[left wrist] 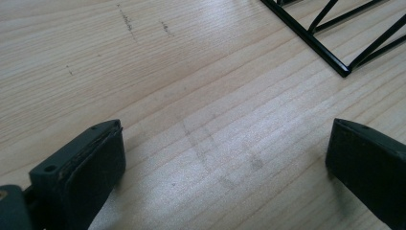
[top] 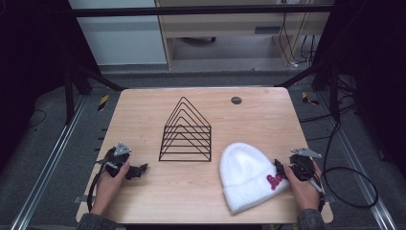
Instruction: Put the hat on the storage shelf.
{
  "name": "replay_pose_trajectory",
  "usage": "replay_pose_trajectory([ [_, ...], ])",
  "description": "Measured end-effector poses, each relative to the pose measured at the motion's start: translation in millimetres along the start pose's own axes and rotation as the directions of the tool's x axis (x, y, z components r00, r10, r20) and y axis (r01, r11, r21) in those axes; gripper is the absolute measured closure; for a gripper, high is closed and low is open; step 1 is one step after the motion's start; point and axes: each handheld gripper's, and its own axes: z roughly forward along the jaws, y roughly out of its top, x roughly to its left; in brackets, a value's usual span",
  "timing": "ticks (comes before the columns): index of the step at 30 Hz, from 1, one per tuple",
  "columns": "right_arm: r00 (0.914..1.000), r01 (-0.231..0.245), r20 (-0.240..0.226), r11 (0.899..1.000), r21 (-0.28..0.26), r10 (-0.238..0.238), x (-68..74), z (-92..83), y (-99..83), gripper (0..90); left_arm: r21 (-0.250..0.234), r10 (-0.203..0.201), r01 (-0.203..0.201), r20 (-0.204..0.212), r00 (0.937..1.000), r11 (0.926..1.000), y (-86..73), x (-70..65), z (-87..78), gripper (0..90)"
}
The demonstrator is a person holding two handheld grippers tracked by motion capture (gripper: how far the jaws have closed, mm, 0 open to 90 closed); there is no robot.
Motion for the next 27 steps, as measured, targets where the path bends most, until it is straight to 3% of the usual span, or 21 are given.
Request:
replay_pose_trajectory([
  [4,0.9999,0.002,0.011,1.0,0.016,-0.003,-1.8,-1.5,2.0,24.0,-0.002,-0.003,0.003,0.001,1.0,1.0,-0.1,-0.3,0.1,0.0],
  [5,0.9993,0.019,0.032,1.0,-0.007,-0.019,-3.7,-8.5,7.9,25.3,-0.001,0.004,-0.004,0.003,1.0,1.0,-0.1,-0.1,-0.1,0.0],
  [6,0.9998,0.011,0.015,1.0,-0.012,-0.011,-3.4,-11.9,11.3,25.3,-0.001,0.002,-0.002,0.004,1.0,1.0,-0.2,-0.3,-0.1,0.0],
  [8,0.9992,0.039,0.004,0.999,-0.014,-0.039,-2.0,-15.7,18.2,24.6,-0.001,0.003,-0.003,0.004,1.0,1.0,-0.1,-0.2,-0.1,0.0],
  [11,0.9942,0.103,-0.032,0.995,0.004,-0.103,5.6,-22.6,38.2,22.0,-0.001,0.003,-0.003,0.004,1.0,1.0,-0.2,-0.2,-0.1,0.0],
  [12,0.9884,0.139,-0.066,0.99,0.027,-0.137,11.7,-23.3,52.7,21.7,-0.001,0.003,-0.003,0.004,1.0,1.0,-0.1,-0.2,-0.2,0.0],
  [14,0.9853,0.153,-0.082,0.987,0.037,-0.15,13.9,-22.8,58.0,22.3,-0.002,0.003,-0.003,0.004,1.0,1.0,-0.2,-0.2,-0.1,0.0],
  [15,0.9754,0.187,-0.129,0.981,0.057,-0.179,21.3,-21.3,73.3,22.5,-0.002,0.002,-0.002,0.004,1.0,1.0,-0.2,-0.3,-0.1,0.0],
  [17,0.9712,0.201,-0.142,0.978,0.061,-0.191,24.1,-20.5,77.9,22.6,-0.002,0.002,-0.002,0.004,1.0,1.0,-0.2,-0.2,-0.1,0.0],
  [18,0.9657,0.221,-0.153,0.973,0.063,-0.21,28.1,-18.9,83.6,23.1,0.0,0.005,-0.005,0.004,1.0,1.0,-0.2,0.0,-0.2,0.0],
  [19,0.9529,0.257,-0.185,0.964,0.069,-0.24,37.3,-14.0,95.2,27.7,0.0,0.005,-0.005,0.004,1.0,1.0,-0.2,0.0,-0.2,0.0],
  [23,0.9358,0.29,-0.239,0.951,0.104,-0.259,52.2,-2.9,108.8,36.6,0.0,0.005,-0.005,0.004,1.0,1.0,-0.2,0.0,-0.2,0.0],
  [25,0.9328,0.294,-0.248,0.95,0.103,-0.262,54.6,-0.9,110.0,38.4,0.001,0.006,-0.006,0.005,1.0,1.0,-0.1,0.1,-0.2,0.0],
  [27,0.922,0.295,-0.295,0.948,0.117,-0.25,61.0,6.2,113.5,44.3,0.0,0.006,-0.006,0.006,1.0,1.0,-0.1,0.1,-0.1,0.0],
])
